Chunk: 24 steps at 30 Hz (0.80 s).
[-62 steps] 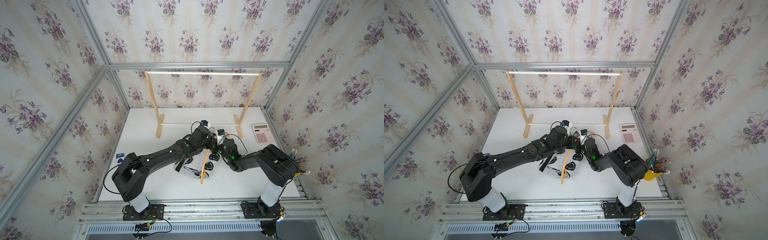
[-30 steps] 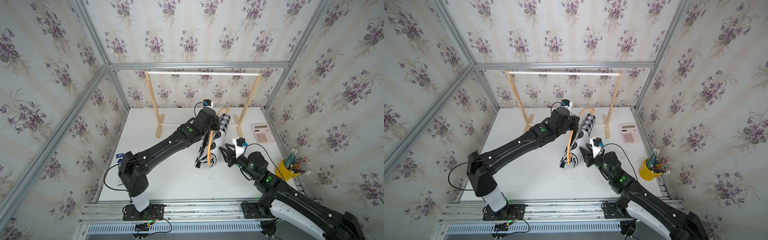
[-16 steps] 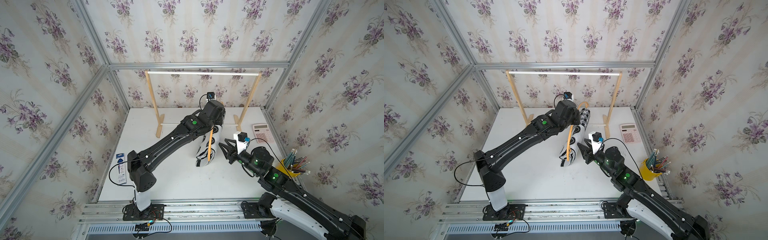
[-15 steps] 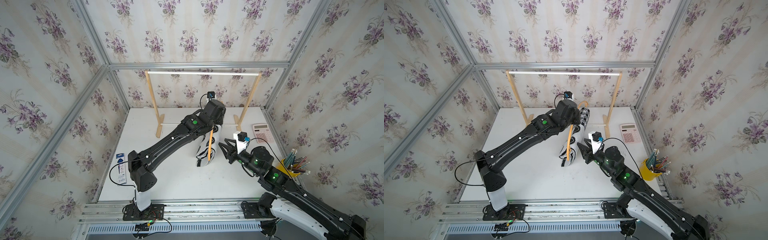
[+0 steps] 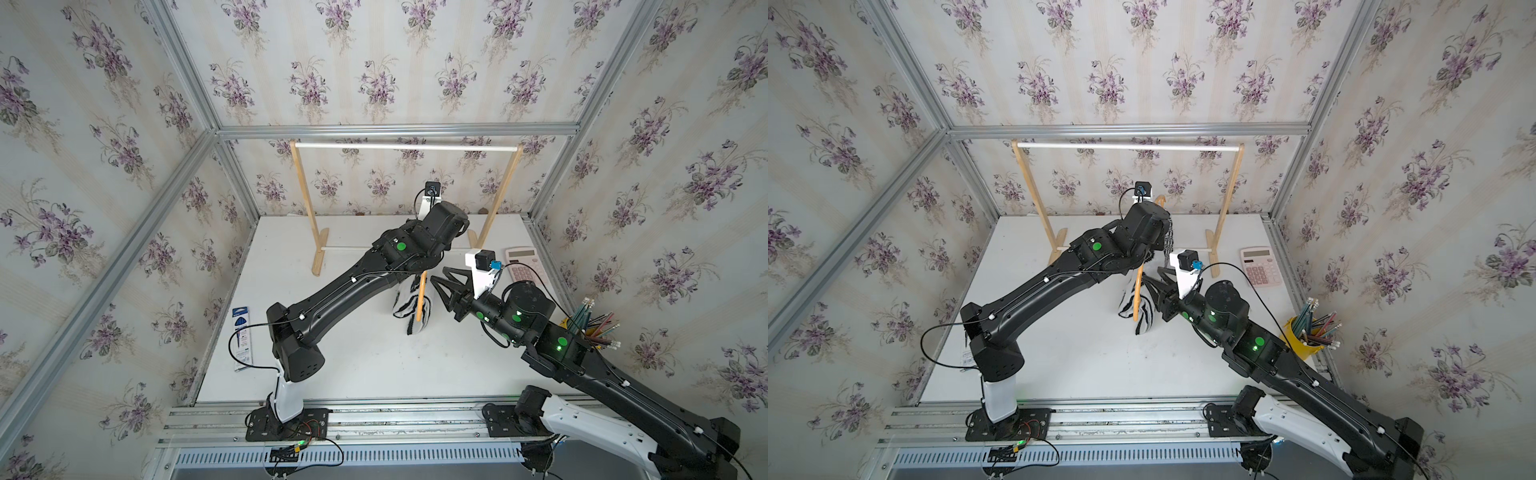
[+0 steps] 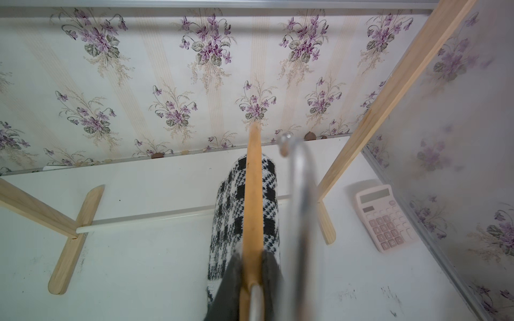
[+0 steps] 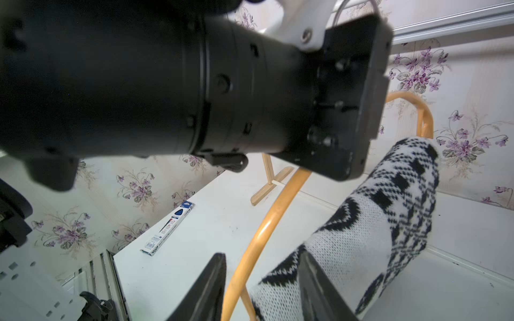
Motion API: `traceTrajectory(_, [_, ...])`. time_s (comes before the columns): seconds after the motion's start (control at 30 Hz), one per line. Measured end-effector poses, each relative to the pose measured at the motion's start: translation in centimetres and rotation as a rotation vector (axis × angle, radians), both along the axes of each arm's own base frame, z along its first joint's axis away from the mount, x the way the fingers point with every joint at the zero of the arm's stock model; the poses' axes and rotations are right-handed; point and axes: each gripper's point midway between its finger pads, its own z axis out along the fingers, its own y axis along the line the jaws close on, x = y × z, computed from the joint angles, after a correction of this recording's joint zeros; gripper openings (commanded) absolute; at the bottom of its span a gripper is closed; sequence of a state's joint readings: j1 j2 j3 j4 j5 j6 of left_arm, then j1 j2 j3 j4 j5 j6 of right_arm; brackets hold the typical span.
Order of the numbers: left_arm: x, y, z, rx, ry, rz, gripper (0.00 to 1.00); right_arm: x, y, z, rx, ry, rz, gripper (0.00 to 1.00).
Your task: Hang the scarf on the hanger
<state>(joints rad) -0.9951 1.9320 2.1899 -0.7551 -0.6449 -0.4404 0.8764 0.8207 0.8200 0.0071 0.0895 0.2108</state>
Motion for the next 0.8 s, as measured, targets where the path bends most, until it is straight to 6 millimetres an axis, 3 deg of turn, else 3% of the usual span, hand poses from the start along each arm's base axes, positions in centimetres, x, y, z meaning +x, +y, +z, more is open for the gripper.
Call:
traceTrajectory(0.27, [0.1, 1.4, 0.4, -0.019, 0.011, 0.117, 0.00, 2.6, 0.9, -1.2, 0.052, 0.136, -0.128, 0.48])
traceTrajectory(0.57, [0.5, 1.1, -1.6, -0.014, 0.056, 0.167, 0.00, 3.2, 2.1, -0.6, 0.086, 0.157, -0.164, 0.48])
traceTrajectory(0.8, [0.4, 1.1, -1.7, -0.037, 0.070, 0.175, 0.00, 4.0, 2.3, -1.9, 0.052, 0.171, -0.207, 0.48])
